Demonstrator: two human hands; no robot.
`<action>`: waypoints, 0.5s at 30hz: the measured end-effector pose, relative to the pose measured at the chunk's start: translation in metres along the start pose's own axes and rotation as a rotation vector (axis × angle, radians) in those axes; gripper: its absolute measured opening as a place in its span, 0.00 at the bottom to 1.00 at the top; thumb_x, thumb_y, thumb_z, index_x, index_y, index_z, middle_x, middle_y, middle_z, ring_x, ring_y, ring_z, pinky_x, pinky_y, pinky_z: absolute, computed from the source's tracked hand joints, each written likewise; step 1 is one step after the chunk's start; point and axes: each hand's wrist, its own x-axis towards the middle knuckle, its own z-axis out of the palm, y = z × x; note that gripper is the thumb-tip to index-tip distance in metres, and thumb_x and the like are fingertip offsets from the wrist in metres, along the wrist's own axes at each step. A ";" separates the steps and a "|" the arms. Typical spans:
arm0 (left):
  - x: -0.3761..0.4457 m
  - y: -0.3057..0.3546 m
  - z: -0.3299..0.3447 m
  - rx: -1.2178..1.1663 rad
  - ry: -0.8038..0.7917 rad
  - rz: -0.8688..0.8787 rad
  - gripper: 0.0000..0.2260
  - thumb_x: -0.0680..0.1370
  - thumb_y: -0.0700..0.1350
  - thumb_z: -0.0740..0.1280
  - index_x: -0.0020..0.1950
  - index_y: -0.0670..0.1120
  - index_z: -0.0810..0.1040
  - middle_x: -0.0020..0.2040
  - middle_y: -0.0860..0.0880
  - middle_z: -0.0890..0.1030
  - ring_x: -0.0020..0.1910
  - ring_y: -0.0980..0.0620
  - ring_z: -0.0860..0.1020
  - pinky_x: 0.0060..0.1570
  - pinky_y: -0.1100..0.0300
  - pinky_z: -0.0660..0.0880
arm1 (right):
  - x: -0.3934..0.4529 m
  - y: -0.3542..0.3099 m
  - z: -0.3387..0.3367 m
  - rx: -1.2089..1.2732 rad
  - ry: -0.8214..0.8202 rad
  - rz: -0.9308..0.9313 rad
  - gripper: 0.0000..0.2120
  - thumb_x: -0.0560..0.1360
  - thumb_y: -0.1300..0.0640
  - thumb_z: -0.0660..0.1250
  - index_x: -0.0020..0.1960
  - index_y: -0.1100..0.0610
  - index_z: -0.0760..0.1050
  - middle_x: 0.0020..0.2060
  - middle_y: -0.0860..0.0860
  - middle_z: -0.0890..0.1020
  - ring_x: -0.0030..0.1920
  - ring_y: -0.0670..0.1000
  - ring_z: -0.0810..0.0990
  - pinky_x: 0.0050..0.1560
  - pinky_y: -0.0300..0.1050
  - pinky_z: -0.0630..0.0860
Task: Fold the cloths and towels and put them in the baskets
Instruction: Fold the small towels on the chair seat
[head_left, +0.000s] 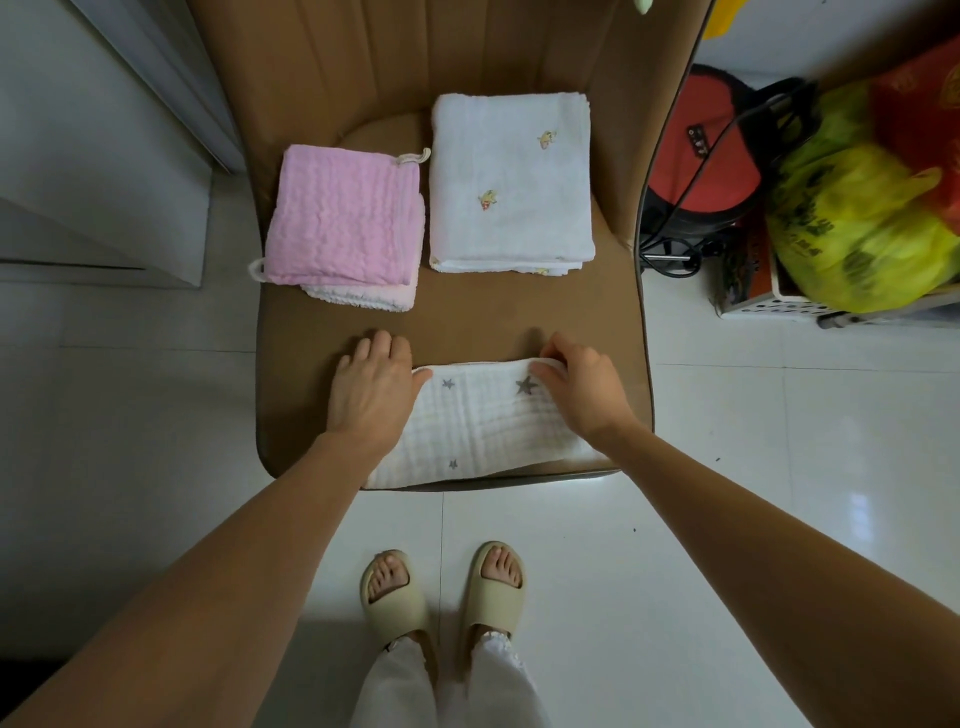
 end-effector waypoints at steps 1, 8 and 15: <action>0.000 -0.001 -0.002 -0.002 -0.003 0.006 0.16 0.82 0.55 0.56 0.55 0.42 0.70 0.50 0.44 0.77 0.48 0.46 0.77 0.42 0.54 0.71 | 0.001 0.000 0.001 -0.013 0.016 -0.009 0.06 0.79 0.54 0.62 0.46 0.57 0.71 0.38 0.51 0.79 0.40 0.54 0.77 0.40 0.51 0.75; 0.003 -0.011 -0.003 -0.223 0.066 -0.167 0.15 0.81 0.54 0.59 0.59 0.42 0.68 0.47 0.46 0.79 0.40 0.47 0.79 0.31 0.59 0.67 | 0.007 -0.018 0.026 -0.157 0.317 -0.107 0.05 0.76 0.60 0.61 0.51 0.60 0.71 0.47 0.56 0.77 0.48 0.56 0.72 0.48 0.53 0.72; -0.037 -0.006 0.008 -0.521 0.140 -0.526 0.18 0.80 0.57 0.55 0.56 0.43 0.71 0.50 0.44 0.77 0.48 0.47 0.77 0.40 0.59 0.69 | -0.023 -0.017 0.066 -0.299 0.123 -0.550 0.24 0.79 0.62 0.55 0.74 0.61 0.60 0.74 0.56 0.62 0.75 0.54 0.57 0.76 0.47 0.49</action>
